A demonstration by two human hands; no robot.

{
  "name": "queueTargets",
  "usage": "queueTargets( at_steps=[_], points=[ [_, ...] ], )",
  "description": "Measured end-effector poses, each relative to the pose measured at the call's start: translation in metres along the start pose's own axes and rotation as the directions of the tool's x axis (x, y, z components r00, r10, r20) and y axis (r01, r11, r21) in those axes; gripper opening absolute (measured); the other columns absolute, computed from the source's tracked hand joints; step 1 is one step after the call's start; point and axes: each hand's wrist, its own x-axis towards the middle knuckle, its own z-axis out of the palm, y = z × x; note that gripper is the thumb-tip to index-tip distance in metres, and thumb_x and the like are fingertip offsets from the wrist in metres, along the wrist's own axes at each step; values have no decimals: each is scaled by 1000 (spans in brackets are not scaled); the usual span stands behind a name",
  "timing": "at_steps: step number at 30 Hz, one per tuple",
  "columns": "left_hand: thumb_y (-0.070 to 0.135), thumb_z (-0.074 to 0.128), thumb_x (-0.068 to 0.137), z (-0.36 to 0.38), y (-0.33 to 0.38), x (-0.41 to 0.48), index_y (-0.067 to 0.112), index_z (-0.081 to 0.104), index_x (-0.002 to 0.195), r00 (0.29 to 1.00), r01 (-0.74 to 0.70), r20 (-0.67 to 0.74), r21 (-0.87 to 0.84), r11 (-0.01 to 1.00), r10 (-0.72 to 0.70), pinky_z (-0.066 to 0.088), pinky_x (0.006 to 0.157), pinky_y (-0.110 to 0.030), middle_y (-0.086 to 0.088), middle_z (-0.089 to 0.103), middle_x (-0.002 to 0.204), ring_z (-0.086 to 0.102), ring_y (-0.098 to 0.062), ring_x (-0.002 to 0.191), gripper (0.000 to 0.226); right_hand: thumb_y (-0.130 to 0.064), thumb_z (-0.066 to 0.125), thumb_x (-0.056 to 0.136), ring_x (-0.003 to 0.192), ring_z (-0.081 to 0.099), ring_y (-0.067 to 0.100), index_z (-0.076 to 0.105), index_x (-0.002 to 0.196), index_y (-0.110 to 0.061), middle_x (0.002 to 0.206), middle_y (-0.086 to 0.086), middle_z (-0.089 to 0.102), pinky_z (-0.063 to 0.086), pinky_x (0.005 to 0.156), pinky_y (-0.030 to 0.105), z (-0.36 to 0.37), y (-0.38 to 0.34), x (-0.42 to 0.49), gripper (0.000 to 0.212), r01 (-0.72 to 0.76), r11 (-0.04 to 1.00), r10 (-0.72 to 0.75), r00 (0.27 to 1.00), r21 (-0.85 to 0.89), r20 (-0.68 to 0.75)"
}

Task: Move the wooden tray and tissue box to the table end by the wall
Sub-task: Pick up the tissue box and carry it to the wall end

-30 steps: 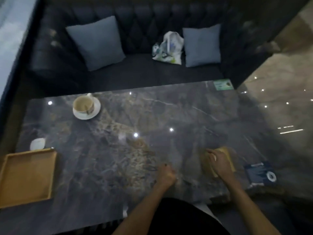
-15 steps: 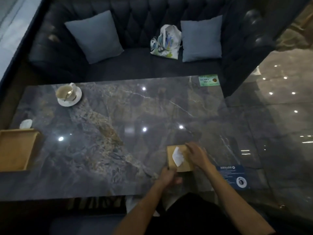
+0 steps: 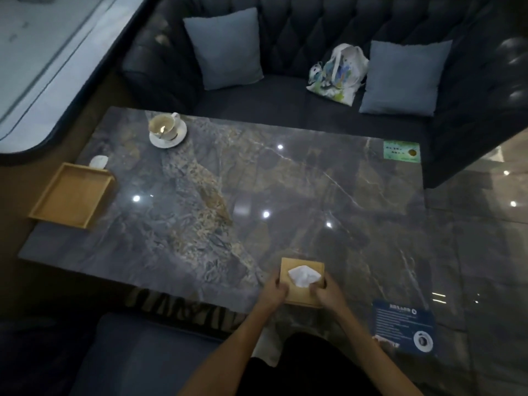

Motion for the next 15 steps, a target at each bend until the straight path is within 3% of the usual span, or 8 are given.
queueTargets(
  at_steps=[3,6,10,13,15],
  points=[
    [16,42,89,-20,17,-25,13,36,145,999,-32,-30,-41,999,30,37,110,-38,-7,48,142,46,-27,130,57,-19,64,85,126,48,36,41,139,-5,137,17,50,40,106,45,11,-16,2,60,80,996,-80,997,-35,0],
    [10,40,95,-49,-2,-26,13,36,144,994,1,-110,-109,994,-13,34,111,-37,-4,47,138,43,-26,132,49,-23,64,85,128,47,35,40,140,-9,141,17,48,40,106,43,35,-50,-3,62,169,980,-162,984,-105,73],
    [7,44,95,-84,-25,-19,9,43,140,957,36,-260,-323,946,-126,44,103,-37,-11,53,138,51,-30,126,45,-22,67,76,115,61,30,58,124,-17,126,12,63,53,92,40,76,-77,6,49,285,955,-295,942,81,160],
    [6,46,95,-128,-35,-14,10,42,140,923,50,-324,-429,902,-205,41,104,-35,-5,52,135,52,-26,123,46,-31,71,78,111,64,21,63,119,-25,119,3,69,53,94,47,121,-96,12,43,315,941,-334,920,121,205],
    [9,49,95,-161,-37,-11,11,47,136,921,15,-342,-447,894,-187,40,106,-36,-6,54,134,50,-27,127,42,-37,70,80,110,64,16,64,118,-30,117,-1,70,52,95,45,153,-117,16,39,298,941,-325,928,158,183]
  ],
)
